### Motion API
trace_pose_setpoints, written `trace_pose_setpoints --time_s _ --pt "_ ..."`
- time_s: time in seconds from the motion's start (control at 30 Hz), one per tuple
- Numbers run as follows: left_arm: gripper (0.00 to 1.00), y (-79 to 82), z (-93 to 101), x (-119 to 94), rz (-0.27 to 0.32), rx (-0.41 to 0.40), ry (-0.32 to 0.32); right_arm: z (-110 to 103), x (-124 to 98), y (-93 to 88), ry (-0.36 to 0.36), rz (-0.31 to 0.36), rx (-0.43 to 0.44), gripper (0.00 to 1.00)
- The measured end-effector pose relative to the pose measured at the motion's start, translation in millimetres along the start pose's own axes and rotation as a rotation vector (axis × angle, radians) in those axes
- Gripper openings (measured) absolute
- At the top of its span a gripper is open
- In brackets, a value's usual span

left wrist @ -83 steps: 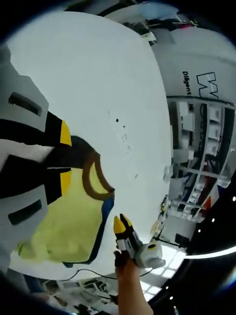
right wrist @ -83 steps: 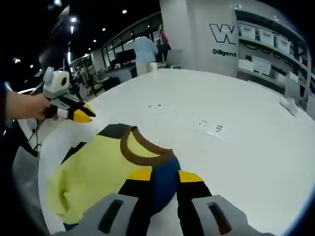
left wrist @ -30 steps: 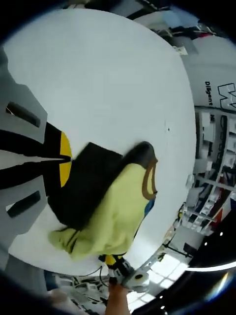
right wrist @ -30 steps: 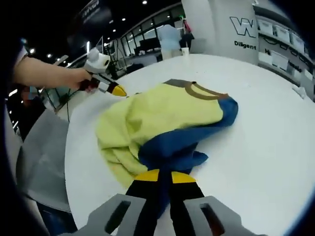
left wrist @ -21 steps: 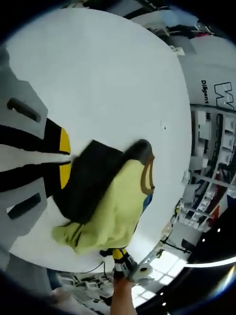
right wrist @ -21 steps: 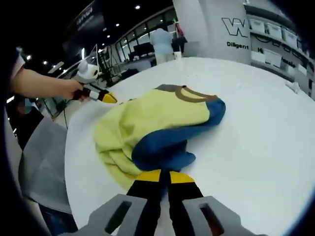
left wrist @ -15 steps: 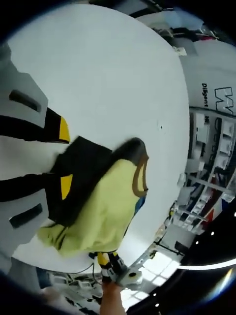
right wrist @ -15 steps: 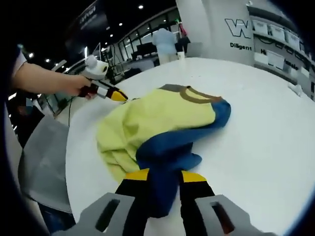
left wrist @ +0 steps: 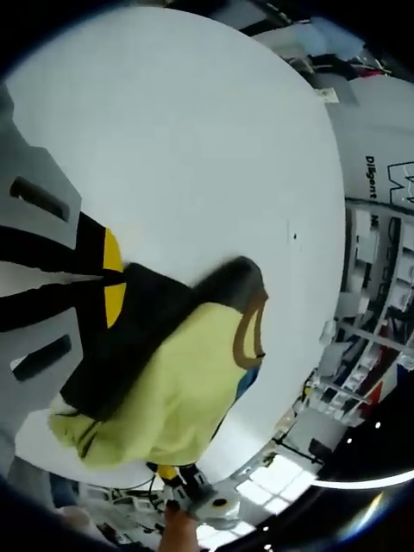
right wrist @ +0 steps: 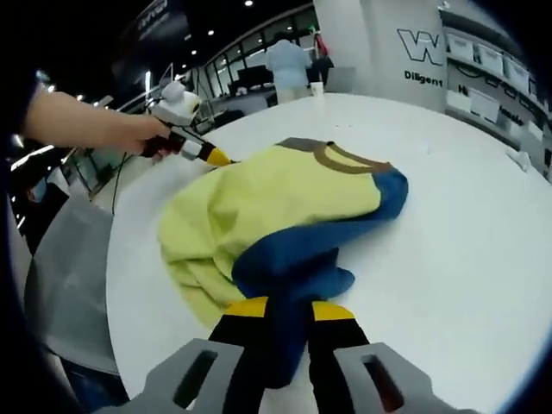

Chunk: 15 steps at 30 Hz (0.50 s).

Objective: Fold the garment on the visible template until the final outline fits inside the template.

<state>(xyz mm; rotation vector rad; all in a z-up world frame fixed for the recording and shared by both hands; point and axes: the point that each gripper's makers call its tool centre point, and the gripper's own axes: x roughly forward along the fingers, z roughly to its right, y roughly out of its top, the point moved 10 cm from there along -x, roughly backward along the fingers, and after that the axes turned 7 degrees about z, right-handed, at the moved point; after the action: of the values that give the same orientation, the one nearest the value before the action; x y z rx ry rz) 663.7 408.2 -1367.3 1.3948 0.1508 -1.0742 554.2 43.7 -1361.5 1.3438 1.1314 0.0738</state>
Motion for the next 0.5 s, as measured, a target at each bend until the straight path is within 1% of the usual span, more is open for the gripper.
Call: trace_pose_setpoints --time_s 0.03,0.2,0.33,0.43,0.5 --pt "0.0 -0.4 -0.1 -1.3 -0.001 0.0 -0.002 0.0 0.0 0.3 -0.002 0.002 -0.001 0.0" --pt "0.0 2.5 -5.4 -17.6 0.023 -0.016 0.007 3.0 -5.7 3.3 -0.021 0.023 0.024 0.0" --pt "0.0 0.7 -12.4 -36.8 0.04 -0.009 0.026 9.0 -15.0 6.9 -0.053 0.067 0.078 0.0" --pt "0.0 -3.7 -21.0 -50.4 0.054 -0.023 0.044 17.6 -23.6 5.2 -0.08 0.099 0.168 0.0" --pt "0.0 -6.5 -24.5 -58.6 0.064 -0.036 0.056 24.6 -29.7 3.4 -0.103 0.121 0.205 0.0"
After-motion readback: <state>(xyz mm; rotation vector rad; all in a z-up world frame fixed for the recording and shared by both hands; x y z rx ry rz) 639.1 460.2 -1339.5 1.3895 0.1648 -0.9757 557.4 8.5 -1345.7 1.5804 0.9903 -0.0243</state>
